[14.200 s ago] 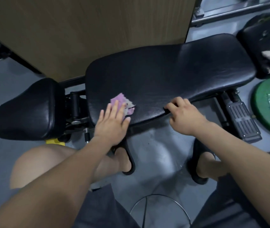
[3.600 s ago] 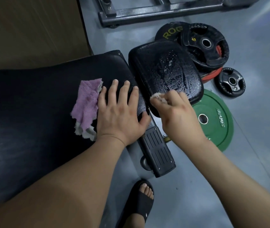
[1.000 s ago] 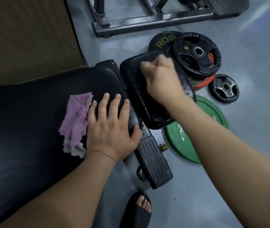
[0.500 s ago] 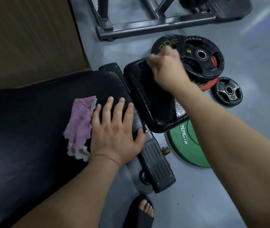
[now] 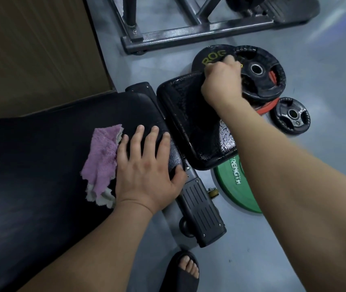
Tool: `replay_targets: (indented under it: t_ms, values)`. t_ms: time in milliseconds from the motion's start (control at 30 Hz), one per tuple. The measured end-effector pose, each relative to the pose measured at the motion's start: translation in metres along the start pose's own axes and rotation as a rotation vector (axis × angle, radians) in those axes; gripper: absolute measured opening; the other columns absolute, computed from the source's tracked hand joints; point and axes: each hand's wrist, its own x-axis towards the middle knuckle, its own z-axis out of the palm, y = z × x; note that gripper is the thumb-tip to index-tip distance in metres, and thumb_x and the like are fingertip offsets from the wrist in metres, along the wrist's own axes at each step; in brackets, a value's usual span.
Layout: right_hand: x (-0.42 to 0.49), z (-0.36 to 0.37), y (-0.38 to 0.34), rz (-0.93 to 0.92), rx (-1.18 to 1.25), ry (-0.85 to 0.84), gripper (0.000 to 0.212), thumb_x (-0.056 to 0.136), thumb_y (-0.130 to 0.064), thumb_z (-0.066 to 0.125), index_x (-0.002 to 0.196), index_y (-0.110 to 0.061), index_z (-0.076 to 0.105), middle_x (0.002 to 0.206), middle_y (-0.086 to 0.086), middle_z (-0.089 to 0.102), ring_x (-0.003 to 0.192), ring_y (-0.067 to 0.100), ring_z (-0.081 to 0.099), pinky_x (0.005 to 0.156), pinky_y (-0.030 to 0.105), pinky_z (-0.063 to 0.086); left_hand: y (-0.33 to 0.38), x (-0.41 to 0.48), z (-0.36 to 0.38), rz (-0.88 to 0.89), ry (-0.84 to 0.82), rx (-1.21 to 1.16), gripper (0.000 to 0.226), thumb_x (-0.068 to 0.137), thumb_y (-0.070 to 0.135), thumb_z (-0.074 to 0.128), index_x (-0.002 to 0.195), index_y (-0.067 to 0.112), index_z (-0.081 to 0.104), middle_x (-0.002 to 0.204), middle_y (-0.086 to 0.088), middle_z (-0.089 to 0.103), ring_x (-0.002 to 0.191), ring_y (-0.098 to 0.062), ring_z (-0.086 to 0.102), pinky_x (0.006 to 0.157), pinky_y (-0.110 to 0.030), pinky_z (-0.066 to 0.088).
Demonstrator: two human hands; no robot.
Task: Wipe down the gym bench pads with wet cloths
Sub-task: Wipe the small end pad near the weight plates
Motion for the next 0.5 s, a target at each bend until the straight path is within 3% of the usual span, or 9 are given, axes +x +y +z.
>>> replay_targets:
  t_ms: [100, 167, 267, 333, 400, 500]
  values:
    - [-0.029, 0.006, -0.028, -0.265, 0.074, -0.004, 0.024, 0.088, -0.005, 0.049, 0.098, -0.011, 0.069, 0.104, 0.014, 0.049, 0.102, 0.034, 0.047, 0.082, 0.035, 0.041, 0.000, 0.000, 0.000, -0.001, -0.003, 0.005, 0.075, 0.087, 0.057, 0.044, 0.150, 0.016, 0.047, 0.157, -0.010, 0.041, 0.150, -0.035, 0.028, 0.121, -0.058, 0.019]
    - [-0.031, 0.004, -0.021, -0.344, 0.111, 0.000, 0.023, 0.094, -0.009, 0.049, 0.102, -0.012, 0.070, 0.098, 0.010, 0.044, 0.098, 0.032, 0.046, 0.077, 0.032, 0.040, 0.000, 0.000, 0.000, -0.003, 0.000, 0.008, 0.075, 0.087, 0.057, 0.045, 0.150, 0.016, 0.047, 0.157, -0.010, 0.042, 0.150, -0.035, 0.028, 0.121, -0.058, 0.020]
    - [-0.005, 0.003, 0.015, -0.129, 0.092, 0.011, 0.024, 0.096, -0.014, 0.047, 0.101, -0.020, 0.070, 0.098, 0.009, 0.042, 0.101, 0.034, 0.049, 0.081, 0.031, 0.039, 0.000, 0.000, 0.001, 0.000, 0.009, 0.013, 0.074, 0.088, 0.057, 0.045, 0.150, 0.017, 0.047, 0.157, -0.010, 0.042, 0.150, -0.035, 0.028, 0.120, -0.059, 0.021]
    - [0.004, 0.000, 0.035, 0.006, 0.176, -0.042, 0.028, 0.097, -0.023, 0.047, 0.108, -0.022, 0.072, 0.100, 0.012, 0.052, 0.105, 0.038, 0.057, 0.084, 0.031, 0.043, 0.000, 0.000, 0.001, 0.003, 0.014, 0.019, 0.074, 0.088, 0.057, 0.045, 0.150, 0.016, 0.047, 0.157, -0.010, 0.042, 0.150, -0.036, 0.028, 0.120, -0.059, 0.021]
    - [-0.001, -0.005, 0.046, 0.018, 0.280, -0.084, 0.038, 0.097, -0.034, 0.046, 0.123, -0.023, 0.073, 0.115, 0.016, 0.067, 0.114, 0.036, 0.063, 0.094, 0.028, 0.047, 0.000, 0.000, 0.000, 0.003, 0.016, 0.021, 0.074, 0.088, 0.057, 0.044, 0.149, 0.016, 0.047, 0.156, -0.011, 0.042, 0.150, -0.036, 0.028, 0.120, -0.059, 0.021]
    - [-0.030, -0.015, 0.063, 0.069, 0.373, -0.091, 0.037, 0.101, -0.030, 0.048, 0.131, -0.020, 0.069, 0.122, 0.009, 0.072, 0.117, 0.025, 0.065, 0.095, 0.021, 0.044, 0.000, 0.001, 0.000, 0.003, 0.020, 0.017, 0.074, 0.088, 0.057, 0.044, 0.149, 0.016, 0.048, 0.156, -0.011, 0.043, 0.149, -0.036, 0.029, 0.120, -0.059, 0.021]
